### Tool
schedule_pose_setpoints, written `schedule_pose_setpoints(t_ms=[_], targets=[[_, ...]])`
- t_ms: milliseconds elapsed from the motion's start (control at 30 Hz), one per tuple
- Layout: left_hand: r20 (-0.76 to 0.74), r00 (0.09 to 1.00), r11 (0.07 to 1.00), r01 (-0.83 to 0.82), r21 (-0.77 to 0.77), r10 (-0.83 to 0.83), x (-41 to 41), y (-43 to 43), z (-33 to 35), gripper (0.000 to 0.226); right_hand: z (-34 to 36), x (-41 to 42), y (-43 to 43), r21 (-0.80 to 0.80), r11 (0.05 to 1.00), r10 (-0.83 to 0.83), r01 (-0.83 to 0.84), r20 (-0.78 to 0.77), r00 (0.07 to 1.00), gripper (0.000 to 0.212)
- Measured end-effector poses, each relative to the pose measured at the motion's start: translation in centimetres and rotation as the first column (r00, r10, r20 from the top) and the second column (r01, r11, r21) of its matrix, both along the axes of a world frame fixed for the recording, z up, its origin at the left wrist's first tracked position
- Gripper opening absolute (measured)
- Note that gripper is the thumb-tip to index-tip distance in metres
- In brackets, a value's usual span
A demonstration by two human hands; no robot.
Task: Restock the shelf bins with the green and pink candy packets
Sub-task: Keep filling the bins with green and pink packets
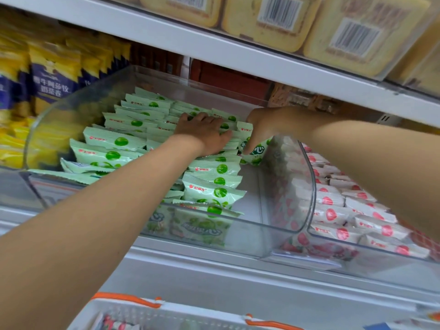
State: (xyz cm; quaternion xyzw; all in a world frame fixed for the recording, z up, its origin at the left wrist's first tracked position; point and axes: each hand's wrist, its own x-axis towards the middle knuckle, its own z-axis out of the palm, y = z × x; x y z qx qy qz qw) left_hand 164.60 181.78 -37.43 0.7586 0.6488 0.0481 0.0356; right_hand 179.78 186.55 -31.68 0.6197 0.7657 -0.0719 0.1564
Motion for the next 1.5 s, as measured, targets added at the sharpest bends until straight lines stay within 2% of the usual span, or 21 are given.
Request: schedule_pose_setpoints(t_ms=[200,300,367,467,567,633,700,767,800,867,967,1100,1200,1233,1267,1333,1367,1400,1500], targets=[[0.000,1.000,1.000,0.000,0.006,0.000,-0.1,0.1,-0.1,0.065,-1.9,0.1,-1.7,0.154,0.985,0.075,-0.083,0.059,0.995,0.059],[0.003,1.000,1.000,0.004,0.008,-0.004,-0.1,0.1,-0.1,0.065,-2.0,-0.3,-1.5,0.237,0.970,0.023,-0.051,0.121,0.992,0.053],[0.005,1.000,1.000,0.005,0.008,-0.005,-0.2,0.0,0.0,0.064,-1.9,-0.7,-1.6,0.274,0.962,-0.027,-0.016,0.152,0.988,0.057],[0.004,1.000,1.000,0.008,0.006,-0.008,-0.2,-0.1,-0.1,0.064,-1.2,-0.9,-1.5,0.224,0.974,-0.057,0.026,0.133,0.989,0.060],[0.009,1.000,1.000,0.007,0.006,-0.007,-0.1,0.1,-0.1,0.064,0.4,-0.8,-1.6,0.068,0.990,-0.127,0.127,-0.013,0.992,0.056],[0.011,1.000,1.000,0.011,0.003,-0.011,-0.1,0.2,-0.2,0.064,0.8,-0.3,-1.5,0.036,0.983,-0.174,0.179,-0.119,0.978,0.064],[0.006,1.000,1.000,0.014,0.010,-0.014,-0.2,0.3,-0.2,0.064,0.6,0.1,-1.3,0.100,0.981,-0.151,0.167,-0.152,0.977,0.049],[0.006,1.000,1.000,0.012,0.012,-0.012,-0.2,0.2,-0.2,0.063,0.1,0.1,-1.1,0.214,0.969,-0.101,0.124,-0.117,0.988,0.025],[0.006,1.000,1.000,0.011,0.010,-0.011,-0.2,0.1,-0.2,0.063,-0.1,0.2,-1.1,0.259,0.960,-0.083,0.108,-0.106,0.991,0.021],[0.001,1.000,1.000,0.010,0.005,-0.010,-0.1,0.1,-0.2,0.064,-0.3,0.3,-1.0,0.311,0.947,-0.054,0.082,-0.098,0.994,0.018],[-0.004,1.000,1.000,0.008,0.003,-0.008,-0.2,0.1,-0.1,0.064,-0.7,0.6,-0.8,0.356,0.933,-0.028,0.057,-0.086,0.996,0.028],[0.000,1.000,1.000,0.007,-0.001,-0.007,-0.2,0.0,0.0,0.063,-0.7,0.5,-1.0,0.372,0.928,0.032,-0.020,-0.026,0.999,0.017],[-0.004,1.000,1.000,0.007,0.003,-0.007,-0.2,0.1,-0.1,0.064,-0.2,0.3,-1.6,0.412,0.911,0.037,-0.011,-0.055,0.998,0.017],[-0.003,1.000,1.000,0.005,0.001,-0.005,-0.2,0.1,-0.1,0.064,0.1,0.2,-1.9,0.383,0.924,0.031,-0.006,-0.058,0.998,0.014],[-0.005,1.000,1.000,0.003,0.000,-0.003,-0.2,0.1,-0.1,0.064,0.5,0.2,-2.0,0.284,0.959,0.010,0.009,-0.067,0.998,0.011],[-0.009,1.000,1.000,-0.002,-0.001,0.002,0.0,0.1,-0.1,0.064,1.0,0.2,-2.2,-0.093,0.993,-0.082,0.073,-0.097,0.992,0.015],[-0.009,1.000,1.000,-0.002,0.000,0.002,0.0,0.1,0.0,0.064,1.1,0.2,-2.1,-0.277,0.956,-0.126,0.095,-0.096,0.987,0.026],[-0.009,1.000,1.000,-0.002,0.000,0.002,0.0,0.1,0.0,0.064,1.1,0.2,-2.0,-0.385,0.917,-0.152,0.105,-0.093,0.984,0.037],[-0.008,1.000,1.000,-0.001,-0.001,0.001,-0.1,0.1,0.0,0.064,0.7,0.0,-1.2,-0.386,0.916,-0.174,0.105,-0.149,0.973,0.059]])
